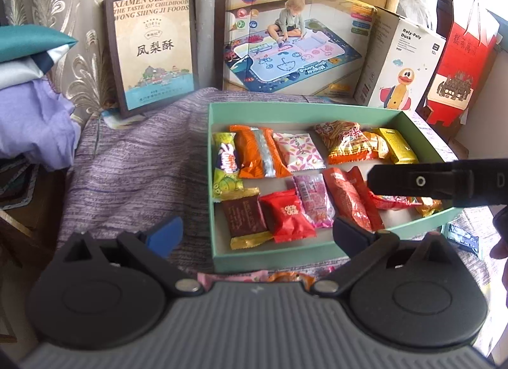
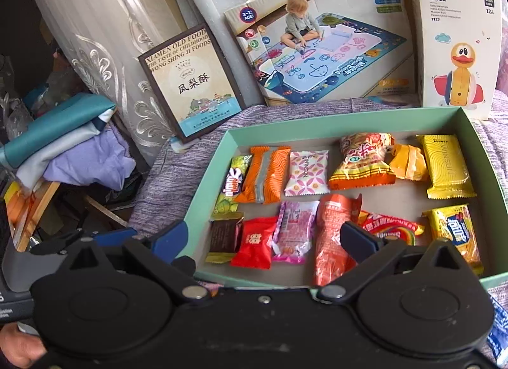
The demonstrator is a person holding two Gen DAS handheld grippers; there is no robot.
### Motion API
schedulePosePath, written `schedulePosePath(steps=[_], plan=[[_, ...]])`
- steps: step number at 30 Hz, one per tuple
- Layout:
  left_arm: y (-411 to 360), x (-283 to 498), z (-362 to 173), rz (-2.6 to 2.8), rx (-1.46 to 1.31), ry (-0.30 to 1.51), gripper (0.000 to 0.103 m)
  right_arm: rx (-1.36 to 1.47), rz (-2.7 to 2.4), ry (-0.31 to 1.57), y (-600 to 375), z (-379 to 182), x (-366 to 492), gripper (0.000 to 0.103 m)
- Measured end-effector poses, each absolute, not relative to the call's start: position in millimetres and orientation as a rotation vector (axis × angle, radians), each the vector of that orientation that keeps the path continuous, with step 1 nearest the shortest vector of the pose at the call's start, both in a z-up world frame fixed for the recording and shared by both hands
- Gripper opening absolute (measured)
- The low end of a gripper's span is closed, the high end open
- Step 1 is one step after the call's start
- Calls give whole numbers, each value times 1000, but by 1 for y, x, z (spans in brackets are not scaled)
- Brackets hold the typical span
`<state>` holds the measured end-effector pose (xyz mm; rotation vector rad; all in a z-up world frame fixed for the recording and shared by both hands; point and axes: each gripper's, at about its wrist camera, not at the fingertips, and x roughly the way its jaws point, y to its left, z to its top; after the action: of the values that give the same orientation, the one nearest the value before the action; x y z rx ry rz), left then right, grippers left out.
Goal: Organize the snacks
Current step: 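Lower both snacks into the green box and open both grippers, then grasp the clear-wrapped cookie with the left gripper while the right grasps the red foil candy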
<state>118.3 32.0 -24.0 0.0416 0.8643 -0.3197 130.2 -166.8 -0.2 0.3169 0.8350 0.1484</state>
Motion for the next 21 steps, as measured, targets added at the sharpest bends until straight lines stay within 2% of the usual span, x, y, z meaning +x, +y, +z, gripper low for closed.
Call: schedulePosePath(steps=[10, 18, 21], plan=[[84, 71, -54, -248, 24, 942, 103, 310, 205, 946, -129, -28, 75, 103], [107, 70, -84, -169, -12, 1001, 103, 262, 274, 1017, -87, -50, 55, 103], [103, 79, -94, -150, -27, 1012, 103, 240, 289, 1022, -78, -52, 53, 96]])
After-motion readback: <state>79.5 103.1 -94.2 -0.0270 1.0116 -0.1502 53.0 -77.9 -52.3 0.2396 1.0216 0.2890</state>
